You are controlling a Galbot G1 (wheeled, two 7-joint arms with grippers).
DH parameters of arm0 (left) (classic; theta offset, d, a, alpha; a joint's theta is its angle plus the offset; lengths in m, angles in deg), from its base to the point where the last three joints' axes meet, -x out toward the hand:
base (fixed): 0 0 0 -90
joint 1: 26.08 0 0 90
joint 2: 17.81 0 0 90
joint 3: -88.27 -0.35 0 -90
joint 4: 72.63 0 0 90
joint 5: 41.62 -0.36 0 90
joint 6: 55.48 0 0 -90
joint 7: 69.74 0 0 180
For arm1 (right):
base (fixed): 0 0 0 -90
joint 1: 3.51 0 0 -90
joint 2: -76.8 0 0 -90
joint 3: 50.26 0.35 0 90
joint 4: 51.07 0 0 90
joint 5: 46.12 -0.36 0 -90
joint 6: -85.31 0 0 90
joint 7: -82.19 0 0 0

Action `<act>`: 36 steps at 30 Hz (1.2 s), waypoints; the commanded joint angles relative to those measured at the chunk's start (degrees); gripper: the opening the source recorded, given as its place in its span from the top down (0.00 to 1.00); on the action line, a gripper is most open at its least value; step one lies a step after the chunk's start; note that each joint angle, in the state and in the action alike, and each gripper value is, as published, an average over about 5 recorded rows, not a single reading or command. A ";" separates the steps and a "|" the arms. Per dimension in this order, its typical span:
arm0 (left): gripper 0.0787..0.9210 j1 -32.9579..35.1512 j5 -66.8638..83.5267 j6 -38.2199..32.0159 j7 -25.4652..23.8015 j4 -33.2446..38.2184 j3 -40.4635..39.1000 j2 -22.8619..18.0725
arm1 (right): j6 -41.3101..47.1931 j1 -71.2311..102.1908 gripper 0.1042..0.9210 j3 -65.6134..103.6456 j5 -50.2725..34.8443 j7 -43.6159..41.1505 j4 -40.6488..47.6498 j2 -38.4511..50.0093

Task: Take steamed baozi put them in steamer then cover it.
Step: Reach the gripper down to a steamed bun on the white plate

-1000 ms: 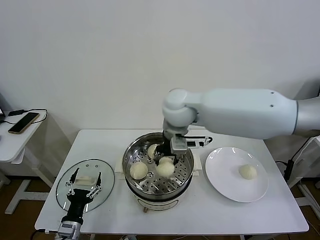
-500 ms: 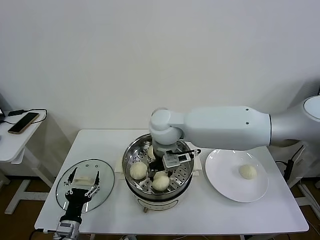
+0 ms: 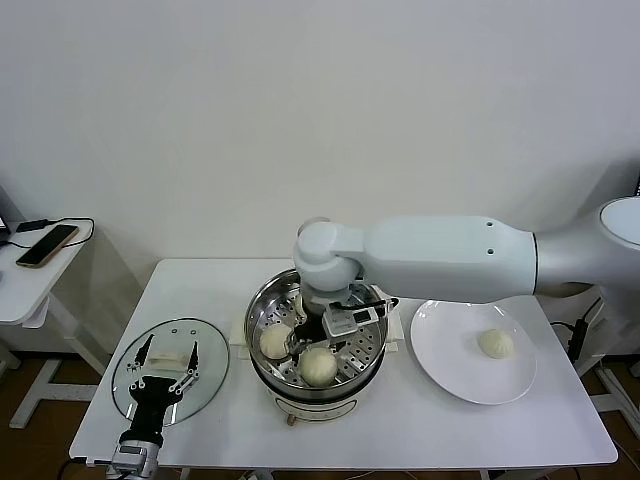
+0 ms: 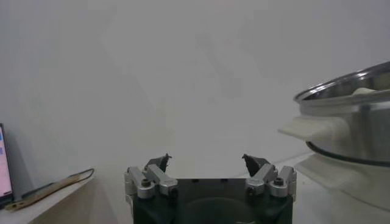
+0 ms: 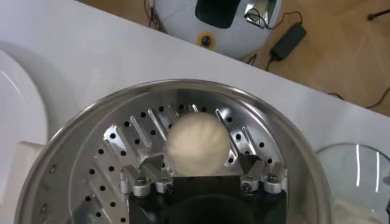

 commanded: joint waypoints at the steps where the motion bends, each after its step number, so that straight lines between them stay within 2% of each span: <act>1: 0.12 -0.31 -0.28 -0.02 0.06 -0.12 -0.27 0.10 | 13.67 -5.88 0.12 4.35 -11.81 -4.93 1.23 13.09; 6: 0.12 -0.33 -0.56 0.10 0.02 -0.08 -0.58 0.09 | 29.16 -7.65 0.12 4.87 -20.34 -6.14 8.21 23.68; 9: 0.12 -0.32 -0.73 0.12 -0.01 -0.12 -0.65 0.11 | 32.82 -6.49 0.12 3.96 -22.30 -6.56 15.57 27.61; 14: 0.12 -0.30 -0.75 0.16 0.00 -0.03 -0.52 0.10 | 34.01 -1.62 0.12 2.33 -23.13 -5.92 25.99 31.82; 19: 0.12 -0.26 -0.77 0.28 0.00 -0.01 -0.48 0.04 | 33.84 6.17 0.12 3.20 -21.73 -3.67 31.97 34.23; 36: 0.12 0.06 -1.19 0.19 0.10 -0.09 -0.39 -0.29 | 32.78 23.65 0.12 12.95 -15.75 1.74 40.65 31.82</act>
